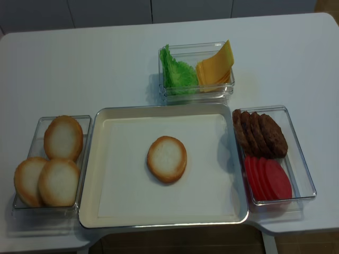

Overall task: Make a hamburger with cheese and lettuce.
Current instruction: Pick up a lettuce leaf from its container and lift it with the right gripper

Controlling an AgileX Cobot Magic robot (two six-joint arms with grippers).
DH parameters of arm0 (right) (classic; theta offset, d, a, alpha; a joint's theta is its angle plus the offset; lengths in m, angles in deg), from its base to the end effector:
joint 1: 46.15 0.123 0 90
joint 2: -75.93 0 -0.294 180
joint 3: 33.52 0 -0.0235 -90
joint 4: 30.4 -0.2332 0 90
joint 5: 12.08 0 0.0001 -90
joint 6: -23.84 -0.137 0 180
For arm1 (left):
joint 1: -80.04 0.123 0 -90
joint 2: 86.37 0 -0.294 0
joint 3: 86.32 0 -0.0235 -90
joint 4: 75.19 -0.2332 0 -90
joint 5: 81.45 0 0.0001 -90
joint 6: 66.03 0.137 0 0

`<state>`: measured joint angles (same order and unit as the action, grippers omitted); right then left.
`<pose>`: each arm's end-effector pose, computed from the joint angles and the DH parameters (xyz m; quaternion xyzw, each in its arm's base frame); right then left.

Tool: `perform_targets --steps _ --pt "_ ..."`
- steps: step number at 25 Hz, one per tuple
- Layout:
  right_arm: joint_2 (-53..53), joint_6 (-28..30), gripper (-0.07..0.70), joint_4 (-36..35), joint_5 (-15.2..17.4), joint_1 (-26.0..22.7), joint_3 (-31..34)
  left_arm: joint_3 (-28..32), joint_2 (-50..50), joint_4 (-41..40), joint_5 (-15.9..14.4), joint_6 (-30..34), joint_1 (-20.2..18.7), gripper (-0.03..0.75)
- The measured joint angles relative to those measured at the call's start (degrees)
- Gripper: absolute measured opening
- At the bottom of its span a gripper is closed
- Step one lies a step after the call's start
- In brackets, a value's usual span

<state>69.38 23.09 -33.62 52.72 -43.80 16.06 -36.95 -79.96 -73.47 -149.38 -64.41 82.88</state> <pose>0.0055 0.0072 0.2357 -0.0143 0.8696 0.0413 0.4918 0.0015 -0.0037 0.2303 -0.0078 0.8816 0.0034 0.4719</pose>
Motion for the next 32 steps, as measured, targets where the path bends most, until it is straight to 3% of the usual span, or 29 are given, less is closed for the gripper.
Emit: perform_targets --steps 32 --pt "0.00 0.00 0.446 0.66 0.00 0.00 0.00 0.00 0.00 0.00 0.00 0.00 0.00 0.474"
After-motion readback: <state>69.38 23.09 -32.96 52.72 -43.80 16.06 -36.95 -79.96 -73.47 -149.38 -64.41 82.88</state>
